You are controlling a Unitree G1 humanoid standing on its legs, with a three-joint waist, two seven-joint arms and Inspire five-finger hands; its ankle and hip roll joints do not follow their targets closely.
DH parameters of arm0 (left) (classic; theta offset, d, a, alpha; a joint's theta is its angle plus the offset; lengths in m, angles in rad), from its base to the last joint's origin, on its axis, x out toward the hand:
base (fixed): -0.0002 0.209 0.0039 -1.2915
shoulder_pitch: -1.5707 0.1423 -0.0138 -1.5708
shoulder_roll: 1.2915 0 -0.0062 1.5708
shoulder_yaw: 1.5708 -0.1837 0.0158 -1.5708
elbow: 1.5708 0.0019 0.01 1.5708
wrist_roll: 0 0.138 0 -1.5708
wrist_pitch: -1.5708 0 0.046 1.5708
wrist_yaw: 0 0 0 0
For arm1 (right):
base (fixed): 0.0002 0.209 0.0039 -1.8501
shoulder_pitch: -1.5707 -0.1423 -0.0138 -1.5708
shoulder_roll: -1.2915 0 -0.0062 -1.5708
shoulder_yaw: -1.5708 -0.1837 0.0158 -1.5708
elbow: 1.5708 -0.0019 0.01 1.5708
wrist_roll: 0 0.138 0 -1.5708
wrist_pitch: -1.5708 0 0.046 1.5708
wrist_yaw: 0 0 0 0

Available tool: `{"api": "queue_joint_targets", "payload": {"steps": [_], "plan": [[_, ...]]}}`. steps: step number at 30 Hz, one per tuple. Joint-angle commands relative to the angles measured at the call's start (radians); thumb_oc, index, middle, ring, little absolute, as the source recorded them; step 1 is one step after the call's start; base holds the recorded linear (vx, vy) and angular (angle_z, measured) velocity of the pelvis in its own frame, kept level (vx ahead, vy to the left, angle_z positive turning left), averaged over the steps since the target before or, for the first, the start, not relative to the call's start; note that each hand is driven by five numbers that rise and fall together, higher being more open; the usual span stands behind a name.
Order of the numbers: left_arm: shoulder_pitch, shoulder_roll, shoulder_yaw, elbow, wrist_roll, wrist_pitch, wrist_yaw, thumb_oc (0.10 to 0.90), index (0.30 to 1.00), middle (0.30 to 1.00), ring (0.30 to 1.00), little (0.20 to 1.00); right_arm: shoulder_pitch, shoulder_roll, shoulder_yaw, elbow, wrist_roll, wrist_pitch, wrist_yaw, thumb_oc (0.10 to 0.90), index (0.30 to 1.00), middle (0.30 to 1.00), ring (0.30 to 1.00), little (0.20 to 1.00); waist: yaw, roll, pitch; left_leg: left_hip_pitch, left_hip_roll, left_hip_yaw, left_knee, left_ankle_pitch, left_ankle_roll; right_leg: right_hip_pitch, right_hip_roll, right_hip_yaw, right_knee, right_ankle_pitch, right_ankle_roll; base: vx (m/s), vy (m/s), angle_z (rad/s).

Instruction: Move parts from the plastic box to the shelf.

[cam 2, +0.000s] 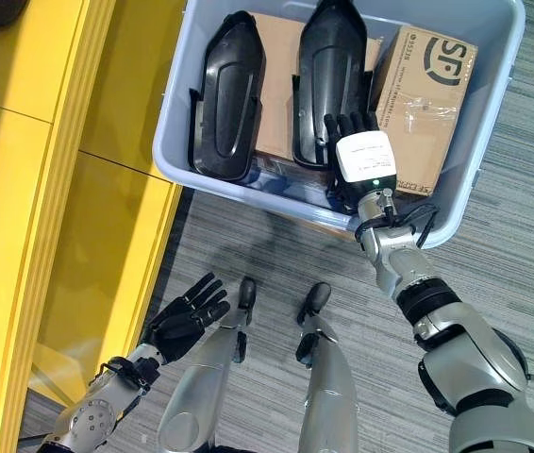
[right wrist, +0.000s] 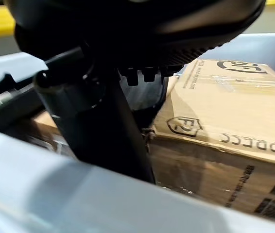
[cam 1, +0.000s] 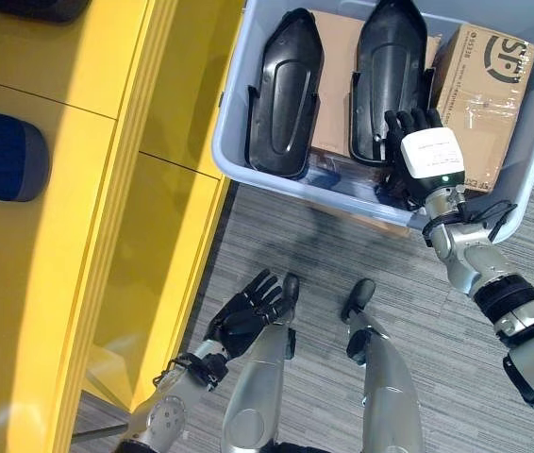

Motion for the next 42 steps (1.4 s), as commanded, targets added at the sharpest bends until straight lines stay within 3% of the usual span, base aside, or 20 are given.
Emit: {"api": "queue_joint_targets", "payload": {"steps": [1,7,21,34,42], "plan": [[0.015,0.006,-0.044,-0.094,-0.007,-0.027,-0.063,0.900,1.000,1.000,1.000,1.000,-0.134,-0.081,0.048,-0.022,-0.167,0.083,-0.226,0.900,1.000,1.000,1.000,1.000,0.018,0.059,-0.015,-0.004,0.026,-0.001,-0.111,0.073,0.003,0.023,0.002,0.075,0.124,-0.155,0.106,-0.02,0.007,0.06],[0.016,-0.001,-0.045,-0.091,0.002,-0.029,-0.071,0.900,1.000,1.000,1.000,1.000,-0.142,-0.091,0.064,-0.019,-0.200,0.099,-0.309,0.900,1.000,1.000,1.000,1.000,0.021,0.060,-0.015,0.000,0.024,0.000,-0.121,0.075,0.003,0.025,0.000,0.072,0.117,-0.153,0.110,-0.01,0.003,0.03],[0.021,0.004,-0.034,-0.092,0.012,-0.010,-0.096,0.900,1.000,1.000,1.000,1.000,-0.178,-0.088,0.138,0.059,-0.181,0.185,-0.277,0.900,1.000,1.000,1.000,1.000,0.036,0.066,-0.015,-0.003,0.023,-0.001,-0.118,0.073,0.003,0.025,-0.010,0.061,0.120,-0.157,0.109,0.00,0.000,0.00],[0.026,0.011,-0.031,-0.120,0.012,0.015,-0.087,0.900,1.000,1.000,1.000,1.000,-0.177,-0.032,0.168,0.086,-0.071,0.078,-0.178,0.900,1.000,1.000,1.000,1.000,0.050,0.071,-0.015,-0.011,0.025,0.000,-0.118,0.073,0.003,0.016,-0.018,0.049,0.133,-0.162,0.107,0.00,-0.002,0.01],[0.022,0.009,-0.040,-0.129,0.017,0.019,-0.072,0.900,1.000,1.000,1.000,1.000,-0.195,0.015,0.185,0.037,-0.128,0.084,-0.118,0.900,1.000,1.000,1.000,1.000,0.059,0.072,-0.015,-0.012,0.024,-0.002,-0.121,0.076,0.003,0.016,-0.017,0.043,0.135,-0.164,0.108,0.00,0.000,0.00]]}}
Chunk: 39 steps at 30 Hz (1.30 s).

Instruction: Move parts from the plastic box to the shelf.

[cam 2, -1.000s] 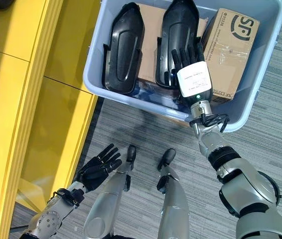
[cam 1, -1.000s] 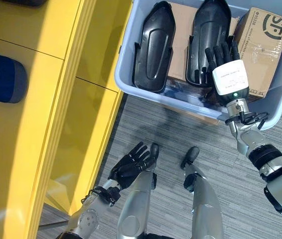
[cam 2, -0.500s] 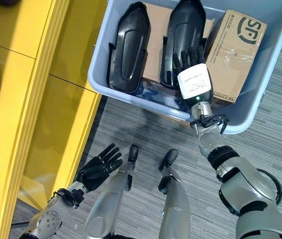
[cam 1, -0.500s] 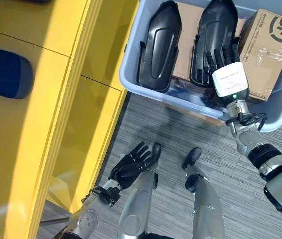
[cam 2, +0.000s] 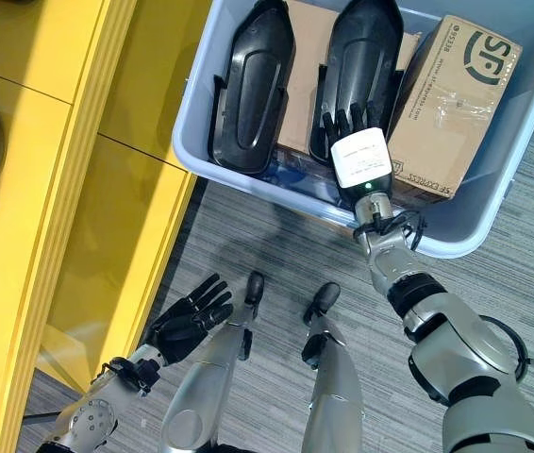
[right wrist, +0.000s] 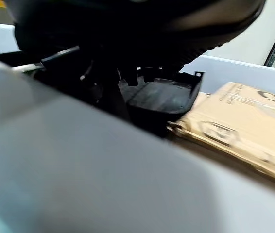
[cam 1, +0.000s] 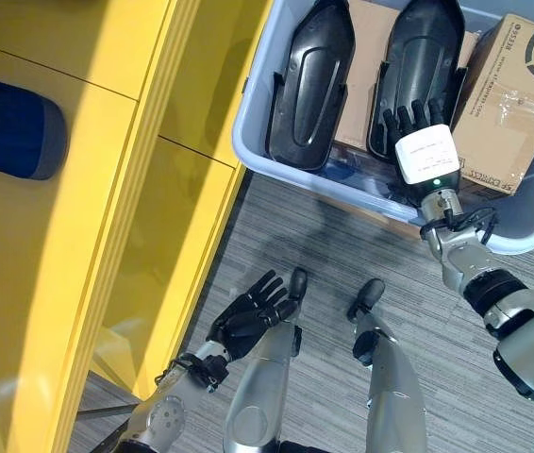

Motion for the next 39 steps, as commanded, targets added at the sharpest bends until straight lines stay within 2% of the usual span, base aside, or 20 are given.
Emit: {"api": "queue_joint_targets", "payload": {"steps": [1,8,10,12,13,17,20,21,22,24,27,33,36,37,39], "plan": [[0.021,0.008,-0.042,-0.127,0.012,-0.008,-0.028,0.900,1.000,1.000,1.000,1.000,-0.121,-0.029,0.054,-0.074,-0.079,0.013,-0.004,0.900,1.000,1.000,1.000,1.000,0.009,0.062,-0.014,0.003,0.032,0.012,-0.104,0.055,0.004,0.032,-0.007,0.061,0.137,-0.164,0.109,0.00,0.000,0.00],[0.015,0.010,-0.046,-0.122,0.019,0.004,-0.033,0.900,1.000,1.000,1.000,1.000,-0.130,-0.004,0.109,-0.074,-0.209,0.063,0.075,0.900,1.000,1.000,1.000,1.000,0.018,0.061,-0.014,0.002,0.030,0.009,-0.099,0.053,0.007,0.034,-0.011,0.055,0.142,-0.165,0.111,0.00,-0.005,0.00],[0.013,0.012,-0.048,-0.121,0.023,0.008,-0.033,0.900,1.000,1.000,1.000,1.000,-0.134,0.007,0.128,-0.066,-0.140,0.107,0.083,0.900,1.000,1.000,1.000,1.000,0.022,0.060,-0.014,-0.003,0.031,0.008,-0.095,0.053,0.007,0.031,-0.012,0.054,0.145,-0.165,0.111,0.01,-0.016,0.00],[0.010,0.016,-0.046,-0.123,0.023,0.012,-0.035,0.900,1.000,1.000,1.000,1.000,-0.136,0.015,0.124,-0.048,-0.003,0.136,0.074,0.900,1.000,1.000,1.000,1.000,0.024,0.060,-0.014,-0.005,0.031,0.007,-0.098,0.054,0.007,0.031,-0.011,0.053,0.141,-0.164,0.111,0.00,0.000,0.00],[0.011,0.016,-0.042,-0.132,0.023,0.017,-0.031,0.900,1.000,1.000,1.000,1.000,-0.121,0.035,0.096,-0.024,0.160,0.155,0.055,0.900,1.000,1.000,1.000,1.000,0.024,0.060,-0.014,-0.008,0.032,0.007,-0.099,0.055,0.008,0.028,-0.010,0.053,0.143,-0.163,0.109,0.00,0.000,0.00],[0.007,0.009,-0.042,-0.150,0.023,0.027,-0.009,0.900,1.000,1.000,1.000,1.000,-0.101,0.076,0.028,0.010,0.251,0.138,0.038,0.900,1.000,1.000,1.000,1.000,0.023,0.065,-0.014,-0.012,0.032,0.006,-0.099,0.054,0.008,0.022,-0.008,0.054,0.146,-0.162,0.107,0.00,0.000,0.00],[-0.004,0.001,-0.046,-0.161,0.021,0.034,0.009,0.900,1.000,1.000,1.000,1.000,-0.095,0.100,-0.009,0.040,0.244,0.120,0.074,0.900,1.000,1.000,1.000,1.000,0.024,0.071,-0.014,-0.016,0.031,0.005,-0.096,0.053,0.008,0.015,-0.010,0.056,0.153,-0.164,0.106,0.03,0.000,0.00],[-0.001,-0.007,-0.059,-0.165,0.022,0.040,0.025,0.900,1.000,1.000,1.000,1.000,-0.062,0.133,-0.040,0.070,0.400,0.138,0.101,0.547,0.506,0.506,0.506,0.506,0.018,0.072,-0.014,0.010,0.021,0.004,-0.094,0.031,0.003,0.033,-0.020,0.066,0.171,-0.194,0.114,0.08,0.000,0.03],[-0.006,-0.010,-0.063,-0.166,0.024,0.042,0.031,0.900,1.000,1.000,1.000,1.000,-0.053,0.152,-0.067,0.094,0.490,0.141,0.109,0.400,0.300,0.300,0.300,0.300,0.017,0.074,-0.014,0.008,0.021,0.005,-0.094,0.032,0.002,0.030,-0.021,0.066,0.173,-0.194,0.112,0.08,0.002,0.04],[-0.013,-0.014,-0.066,-0.170,0.021,0.045,0.044,0.900,1.000,1.000,1.000,1.000,-0.036,0.178,-0.119,0.141,0.595,0.146,0.093,0.400,0.300,0.300,0.300,0.300,0.017,0.080,-0.014,0.007,0.021,0.006,-0.096,0.032,0.001,0.026,-0.023,0.066,0.176,-0.194,0.109,0.00,0.005,0.02],[-0.032,-0.021,-0.076,-0.158,0.013,0.036,0.056,0.900,1.000,1.000,1.000,1.000,-0.032,0.201,-0.179,0.198,0.559,0.150,0.076,0.400,0.300,0.300,0.300,0.300,0.014,0.089,-0.014,0.005,0.020,0.009,-0.099,0.032,-0.001,0.018,-0.026,0.066,0.181,-0.195,0.109,0.00,0.012,0.01],[-0.060,-0.040,-0.116,-0.132,0.003,-0.019,0.069,0.900,1.000,1.000,1.000,1.000,-0.020,0.200,-0.183,0.206,0.432,0.178,0.048,0.400,0.300,0.300,0.300,0.300,-0.004,0.099,-0.014,-0.005,0.021,0.022,-0.102,0.036,-0.004,0.001,-0.024,0.073,0.184,-0.194,0.113,-0.01,0.036,0.03],[-0.069,-0.046,-0.126,-0.123,-0.002,-0.036,0.083,0.900,1.000,1.000,1.000,1.000,-0.013,0.196,-0.162,0.196,0.362,0.197,0.046,0.400,0.300,0.300,0.300,0.300,-0.011,0.100,-0.014,-0.007,0.021,0.028,-0.103,0.036,-0.003,-0.001,-0.023,0.076,0.180,-0.193,0.114,0.00,0.000,0.00],[-0.071,-0.049,-0.130,-0.110,-0.003,-0.044,0.079,0.900,1.000,1.000,1.000,1.000,-0.017,0.198,-0.144,0.189,0.296,0.208,0.062,0.400,0.300,0.300,0.300,0.300,-0.013,0.101,-0.014,-0.007,0.021,0.030,-0.103,0.036,-0.004,-0.002,-0.021,0.078,0.178,-0.193,0.115,0.00,0.000,0.00],[-0.071,-0.050,-0.131,-0.100,-0.002,-0.053,0.072,0.900,1.000,1.000,1.000,1.000,-0.018,0.196,-0.130,0.186,0.268,0.212,0.073,0.400,0.300,0.300,0.300,0.300,-0.014,0.102,-0.014,-0.007,0.020,0.030,-0.104,0.037,-0.004,-0.002,-0.020,0.079,0.177,-0.192,0.115,0.00,0.000,0.00]]}}
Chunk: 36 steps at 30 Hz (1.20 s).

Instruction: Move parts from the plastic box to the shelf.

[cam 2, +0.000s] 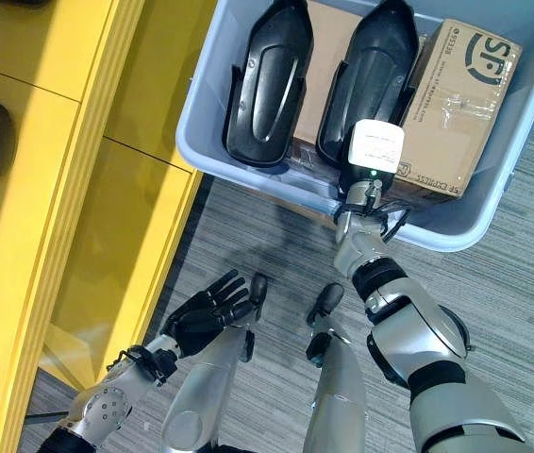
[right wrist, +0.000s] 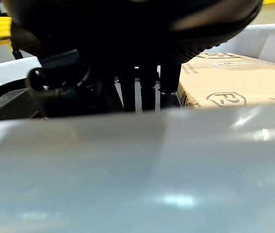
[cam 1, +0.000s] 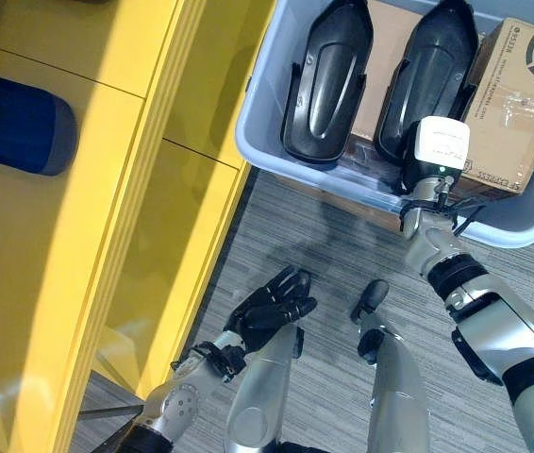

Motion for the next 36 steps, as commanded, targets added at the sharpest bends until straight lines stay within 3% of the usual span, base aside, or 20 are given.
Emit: {"api": "queue_joint_targets", "payload": {"steps": [1,6,7,8,9,13,17,22,25,28,36], "plan": [[0.009,-0.045,-0.042,-0.053,-0.006,-0.070,-0.037,0.900,1.000,1.000,1.000,1.000,0.062,-0.008,0.063,0.070,-0.038,0.047,0.106,0.400,0.300,0.300,0.300,0.300,0.008,0.089,-0.007,0.007,0.036,0.030,-0.090,0.017,-0.006,0.046,0.009,0.075,0.112,-0.166,0.104,0.00,0.000,0.00],[0.016,-0.042,-0.038,-0.033,0.002,-0.076,-0.070,0.900,1.000,1.000,1.000,1.000,0.065,-0.013,0.104,0.075,-0.030,0.012,0.046,0.400,0.300,0.300,0.300,0.300,0.010,0.088,-0.007,0.023,0.035,0.027,-0.091,0.014,-0.004,0.065,0.010,0.079,0.102,-0.164,0.104,-0.02,0.001,0.00],[0.006,-0.038,-0.027,-0.036,0.001,-0.070,-0.077,0.900,1.000,1.000,1.000,1.000,0.047,-0.022,0.106,0.069,-0.015,-0.019,0.006,0.400,0.300,0.300,0.300,0.300,0.014,0.090,-0.007,0.005,0.043,0.026,-0.093,0.036,0.002,0.055,0.020,0.072,0.081,-0.132,0.095,-0.10,0.009,-0.02],[0.014,-0.027,-0.017,-0.041,0.011,-0.068,-0.084,0.900,1.000,1.000,1.000,1.000,0.048,-0.032,0.095,0.039,-0.016,-0.116,-0.103,0.400,0.300,0.300,0.300,0.300,0.012,0.085,-0.007,0.029,0.044,0.025,-0.098,0.035,0.002,0.080,0.024,0.078,0.066,-0.127,0.096,-0.09,0.012,-0.02],[0.015,-0.027,-0.017,-0.041,0.012,-0.069,-0.085,0.900,1.000,1.000,1.000,1.000,0.048,-0.032,0.094,0.038,-0.013,-0.116,-0.108,0.400,0.300,0.300,0.300,0.300,0.012,0.084,-0.007,0.030,0.045,0.024,-0.099,0.035,0.002,0.082,0.025,0.079,0.065,-0.126,0.096,0.00,0.000,0.00],[0.027,-0.023,-0.011,-0.070,0.004,-0.068,-0.102,0.900,1.000,1.000,1.000,1.000,0.058,-0.058,0.015,-0.152,-0.036,-0.280,-0.271,0.400,0.300,0.300,0.300,0.300,-0.013,0.059,-0.007,0.117,0.048,0.026,-0.111,0.022,0.005,0.164,0.025,0.104,0.021,-0.115,0.107,-0.01,0.049,-0.03],[0.036,-0.038,-0.028,-0.074,-0.003,-0.100,-0.083,0.900,1.000,1.000,1.000,1.000,0.129,-0.082,-0.076,-0.362,-0.038,-0.357,-0.300,0.400,0.300,0.300,0.300,0.300,-0.056,0.030,-0.007,0.209,0.055,0.038,-0.124,0.002,0.006,0.251,0.023,0.131,-0.029,-0.107,0.116,0.01,0.091,-0.16],[0.047,-0.051,-0.040,-0.057,-0.010,-0.166,-0.081,0.900,1.000,1.000,1.000,1.000,0.201,-0.093,-0.148,-0.544,-0.084,-0.388,-0.300,0.400,0.300,0.300,0.300,0.300,-0.098,0.012,-0.007,0.300,0.067,0.050,-0.144,-0.008,0.003,0.340,0.029,0.159,-0.079,-0.096,0.120,0.02,0.080,-0.17],[0.045,-0.055,-0.046,-0.038,-0.005,-0.223,-0.088,0.900,1.000,1.000,1.000,1.000,0.250,-0.104,-0.183,-0.642,-0.196,-0.417,-0.309,0.400,0.300,0.300,0.300,0.300,-0.126,0.000,-0.011,0.368,0.074,0.054,-0.164,-0.010,-0.002,0.418,0.029,0.173,-0.124,-0.088,0.122,0.01,0.087,-0.14],[0.037,-0.074,-0.046,-0.028,-0.003,-0.233,-0.097,0.900,1.000,1.000,1.000,1.000,0.311,-0.102,-0.167,-0.692,-0.236,-0.409,-0.293,0.400,0.300,0.300,0.300,0.300,-0.142,-0.019,-0.073,0.432,0.083,0.060,-0.207,-0.005,-0.009,0.506,0.026,0.182,-0.216,-0.062,0.129,0.08,0.046,-0.12],[0.063,-0.081,-0.050,-0.026,0.033,-0.247,-0.099,0.900,1.000,1.000,1.000,1.000,0.373,-0.098,-0.207,-0.730,-0.171,-0.414,-0.326,0.400,0.300,0.300,0.300,0.300,-0.155,-0.053,-0.186,0.524,0.105,0.076,-0.253,-0.006,-0.015,0.619,0.022,0.184,-0.317,-0.026,0.141,0.06,0.001,-0.08]]}}
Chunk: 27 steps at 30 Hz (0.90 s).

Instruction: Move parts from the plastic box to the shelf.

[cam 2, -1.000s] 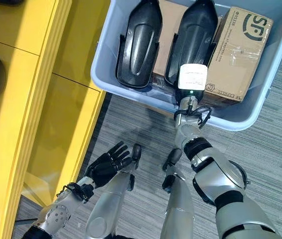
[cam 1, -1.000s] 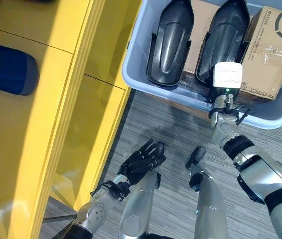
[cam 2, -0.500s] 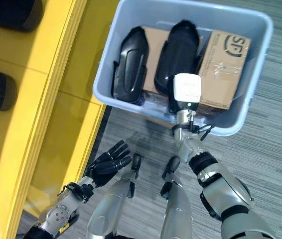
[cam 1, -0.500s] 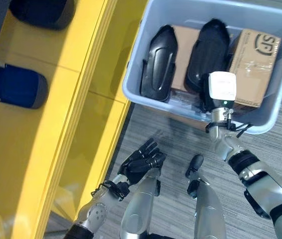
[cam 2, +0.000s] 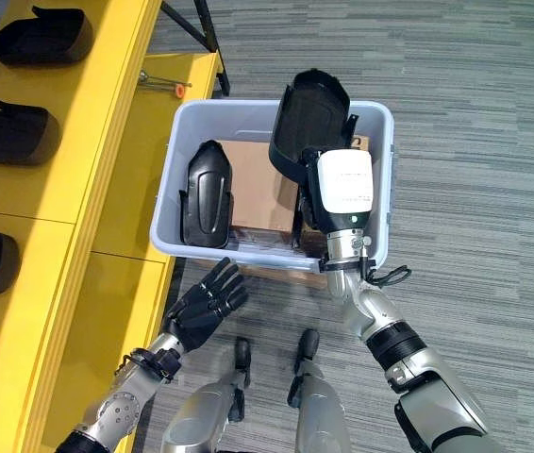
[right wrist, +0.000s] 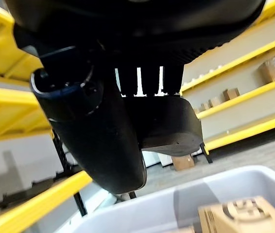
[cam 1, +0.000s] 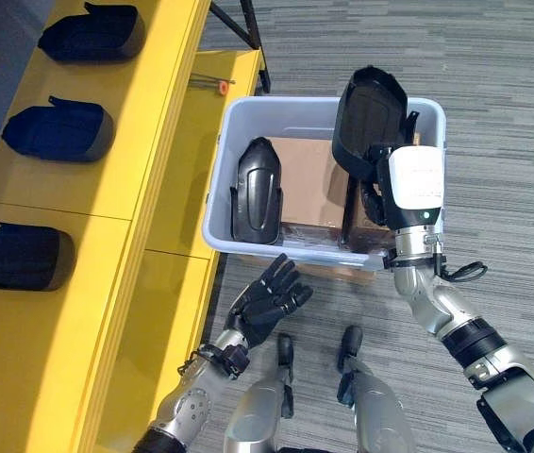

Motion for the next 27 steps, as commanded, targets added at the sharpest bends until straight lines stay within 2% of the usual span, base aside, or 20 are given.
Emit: {"api": "queue_joint_targets", "payload": {"steps": [1,3,6,10,13,16,19,22,24,25,27], "plan": [[0.066,-0.006,-0.044,-0.097,0.032,-0.065,-0.040,0.900,1.000,1.000,1.000,1.000,-0.058,0.006,-0.038,-0.131,-0.024,-0.061,-0.121,0.400,0.300,0.300,0.300,0.300,0.014,-0.057,-0.179,-0.015,0.075,-0.028,-0.009,-0.013,-0.033,0.089,-0.078,0.105,0.030,-0.144,0.117,0.03,-0.014,-0.07],[0.079,-0.010,-0.047,-0.099,0.035,-0.068,-0.035,0.900,1.000,1.000,1.000,1.000,-0.037,0.011,-0.054,-0.145,0.009,-0.068,-0.117,0.400,0.300,0.300,0.300,0.300,0.010,-0.064,-0.208,0.009,0.081,-0.023,-0.023,-0.014,-0.034,0.114,-0.080,0.106,-0.001,-0.131,0.122,0.05,-0.015,-0.03],[0.116,-0.019,-0.045,-0.092,0.064,-0.083,-0.031,0.900,1.000,1.000,1.000,1.000,0.014,0.025,-0.083,-0.173,0.073,-0.122,-0.103,0.400,0.300,0.300,0.300,0.300,0.001,-0.074,-0.266,0.053,0.093,-0.010,-0.040,-0.020,-0.038,0.162,-0.080,0.106,-0.057,-0.110,0.127,0.08,-0.020,-0.02],[0.130,-0.023,-0.035,-0.103,0.091,-0.093,-0.018,0.900,1.000,1.000,1.000,1.000,0.070,0.028,-0.099,-0.226,0.100,-0.164,-0.081,0.400,0.300,0.300,0.300,0.300,-0.004,-0.080,-0.296,0.080,0.098,-0.001,-0.045,-0.030,-0.038,0.192,-0.077,0.100,-0.078,-0.106,0.129,0.04,-0.055,-0.05],[0.140,-0.015,-0.016,-0.104,0.134,-0.095,0.047,0.900,1.000,1.000,1.000,1.000,0.124,0.028,-0.086,-0.295,0.034,-0.229,-0.008,0.400,0.300,0.300,0.300,0.300,0.002,-0.081,-0.315,0.109,0.098,-0.004,-0.040,-0.043,-0.037,0.225,-0.067,0.089,-0.079,-0.118,0.119,0.05,-0.152,-0.01],[0.148,-0.018,0.016,-0.103,0.140,-0.068,0.076,0.900,1.000,1.000,1.000,1.000,0.129,0.019,-0.047,-0.373,0.014,-0.248,0.047,0.400,0.300,0.300,0.300,0.300,0.018,-0.079,-0.315,0.114,0.097,-0.008,-0.030,-0.046,-0.042,0.237,-0.065,0.072,-0.082,-0.124,0.112,0.00,-0.139,-0.01],[0.175,-0.007,0.043,-0.115,0.173,-0.040,0.025,0.900,1.000,1.000,1.000,1.000,0.132,0.006,-0.013,-0.422,0.008,-0.268,0.076,0.400,0.300,0.300,0.300,0.300,0.042,-0.072,-0.308,0.101,0.101,-0.021,-0.016,-0.043,-0.051,0.242,-0.067,0.037,-0.085,-0.128,0.103,-0.05,-0.127,0.02],[0.206,0.014,0.048,-0.133,0.224,-0.031,-0.081,0.900,1.000,1.000,1.000,1.000,0.144,-0.006,0.018,-0.445,-0.025,-0.286,0.064,0.400,0.300,0.300,0.300,0.300,0.059,-0.056,-0.308,0.088,0.128,-0.022,-0.039,-0.002,-0.073,0.250,-0.063,-0.004,-0.089,-0.134,0.100,-0.05,-0.035,0.12],[0.218,0.021,0.041,-0.136,0.224,-0.030,-0.101,0.900,1.000,1.000,1.000,1.000,0.156,-0.013,0.028,-0.453,-0.021,-0.303,0.059,0.400,0.300,0.300,0.300,0.300,0.061,-0.050,-0.307,0.076,0.143,-0.014,-0.042,0.016,-0.082,0.252,-0.062,-0.021,-0.086,-0.136,0.099,-0.10,0.024,0.32],[0.210,0.030,0.031,-0.126,0.230,-0.026,-0.132,0.900,1.000,1.000,1.000,1.000,0.184,-0.016,0.037,-0.470,-0.037,-0.321,0.056,0.400,0.300,0.300,0.300,0.300,0.046,-0.047,-0.307,0.062,0.178,0.094,-0.032,0.044,-0.092,0.258,-0.074,-0.084,-0.076,-0.144,0.100,-0.17,0.035,0.29],[0.202,0.031,0.027,-0.121,0.235,-0.028,-0.146,0.900,1.000,1.000,1.000,1.000,0.196,-0.022,0.037,-0.478,-0.040,-0.324,0.059,0.400,0.300,0.300,0.300,0.300,0.034,-0.049,-0.308,0.061,0.194,0.158,-0.020,0.051,-0.093,0.258,-0.083,-0.116,-0.073,-0.144,0.102,-0.17,0.027,0.81]]}}
